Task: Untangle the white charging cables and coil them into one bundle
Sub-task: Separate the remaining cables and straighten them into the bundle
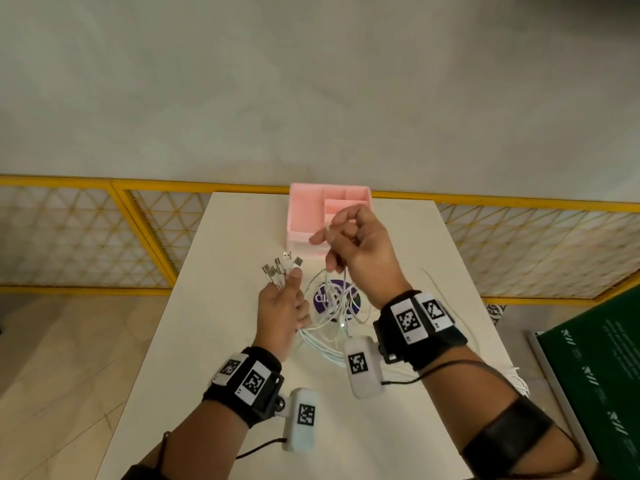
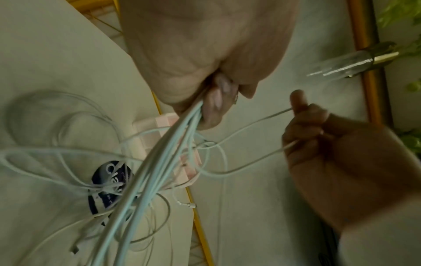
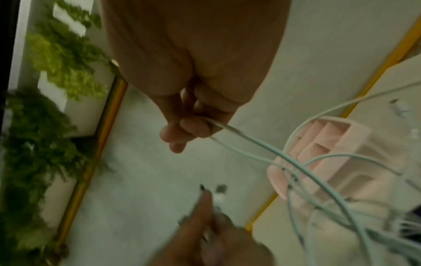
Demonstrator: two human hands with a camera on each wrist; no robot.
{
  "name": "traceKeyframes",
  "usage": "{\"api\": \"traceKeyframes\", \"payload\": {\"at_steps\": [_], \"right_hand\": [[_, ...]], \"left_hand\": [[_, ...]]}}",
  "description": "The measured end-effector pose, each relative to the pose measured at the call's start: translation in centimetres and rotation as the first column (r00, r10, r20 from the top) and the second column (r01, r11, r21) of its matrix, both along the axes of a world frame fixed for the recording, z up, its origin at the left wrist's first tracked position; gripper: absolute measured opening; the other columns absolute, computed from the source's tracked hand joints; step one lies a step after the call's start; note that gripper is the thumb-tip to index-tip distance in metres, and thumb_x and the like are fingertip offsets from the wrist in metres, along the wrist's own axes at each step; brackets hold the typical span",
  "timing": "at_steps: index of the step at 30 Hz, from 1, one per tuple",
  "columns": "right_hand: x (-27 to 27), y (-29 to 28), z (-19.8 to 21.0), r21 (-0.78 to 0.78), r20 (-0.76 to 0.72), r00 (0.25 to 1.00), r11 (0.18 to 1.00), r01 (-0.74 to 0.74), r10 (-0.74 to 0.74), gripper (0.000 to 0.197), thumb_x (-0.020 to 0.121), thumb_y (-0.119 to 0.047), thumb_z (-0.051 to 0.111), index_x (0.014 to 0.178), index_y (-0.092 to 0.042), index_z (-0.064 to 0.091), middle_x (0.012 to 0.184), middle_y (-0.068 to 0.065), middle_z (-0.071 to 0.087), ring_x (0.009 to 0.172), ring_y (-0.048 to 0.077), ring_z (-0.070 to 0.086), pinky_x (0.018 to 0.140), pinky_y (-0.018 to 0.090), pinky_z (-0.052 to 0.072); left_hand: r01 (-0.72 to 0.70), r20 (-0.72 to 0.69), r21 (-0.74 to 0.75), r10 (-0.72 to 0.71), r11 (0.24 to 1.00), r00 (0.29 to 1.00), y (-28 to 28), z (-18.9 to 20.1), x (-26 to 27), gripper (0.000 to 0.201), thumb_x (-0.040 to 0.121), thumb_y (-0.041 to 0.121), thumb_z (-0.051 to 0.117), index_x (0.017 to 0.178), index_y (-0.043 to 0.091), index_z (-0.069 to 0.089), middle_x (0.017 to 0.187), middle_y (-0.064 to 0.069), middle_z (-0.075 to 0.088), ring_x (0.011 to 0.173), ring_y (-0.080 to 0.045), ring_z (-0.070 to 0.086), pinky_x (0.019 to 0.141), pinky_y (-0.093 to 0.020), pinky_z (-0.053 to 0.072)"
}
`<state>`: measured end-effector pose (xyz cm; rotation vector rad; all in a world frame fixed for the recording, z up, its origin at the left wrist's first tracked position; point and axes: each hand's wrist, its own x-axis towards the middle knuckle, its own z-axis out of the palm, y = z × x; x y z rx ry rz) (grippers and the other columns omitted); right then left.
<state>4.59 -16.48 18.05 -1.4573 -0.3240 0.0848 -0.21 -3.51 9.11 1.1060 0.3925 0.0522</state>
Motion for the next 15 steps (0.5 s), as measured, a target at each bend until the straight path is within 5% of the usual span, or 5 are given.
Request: {"api": "traceKeyframes", "payload": {"at_steps": [3,7,11,15], "right_hand": [[-1.3,-0.2,-3.4,-0.187,-0.107,0.986,0.972,-0.144,0.126,0.011,0.097,0.003,0.052,0.105,-0.003,0.046,0.087,0.013,0.075,0.051,0.023,0.057,0.049,0.031,0.041],[-2.6,-0.8,-7.5,-0.283,-0.223,0.965,0.938,-0.199,0.137,0.01,0.093,0.0,0.06,0.097,-0.006,0.054,0.078,0.011,0.075,0.062,0.024,0.067,0.059,0.03,0.049],[-3.0,-1.6,-9.3,-0.26,-0.376,0.925,0.951,-0.165,0.057,0.025,0.091,-0.018,0.071,0.104,0.003,0.063,0.088,0.015,0.076,0.073,0.022,0.068,0.068,0.034,0.049],[-2.0,-1.8,-9.8,0.024,-0.585,0.806,0.995,-0.094,0.09,0.045,0.099,-0.044,0.05,0.117,-0.005,0.066,0.099,0.006,0.072,0.089,0.022,0.066,0.073,0.035,0.049]], "left_hand": [[0.004,0.014,0.007,-0.005,1.0,1.0,0.5,0.3,0.3,0.024,0.099,0.03,0.059,0.091,0.007,0.058,0.06,-0.002,0.05,0.042,-0.01,0.029,0.04,-0.022,0.022],[0.057,0.037,0.057,-0.059,0.997,0.998,1.0,0.0,0.3,0.023,0.094,0.022,0.068,0.087,0.001,0.066,0.068,-0.013,0.055,0.039,-0.01,0.039,0.038,-0.021,0.026],[0.076,0.035,0.121,-0.081,0.99,0.996,1.1,-0.8,0.1,0.018,0.09,0.018,0.073,0.089,0.0,0.074,0.08,-0.016,0.053,0.042,-0.01,0.029,0.041,-0.021,0.025],[0.142,0.061,0.085,-0.148,0.986,0.987,0.7,-0.6,-0.2,0.015,0.091,0.012,0.071,0.092,-0.003,0.071,0.072,-0.017,0.054,0.042,-0.008,0.028,0.041,-0.021,0.022]]}}
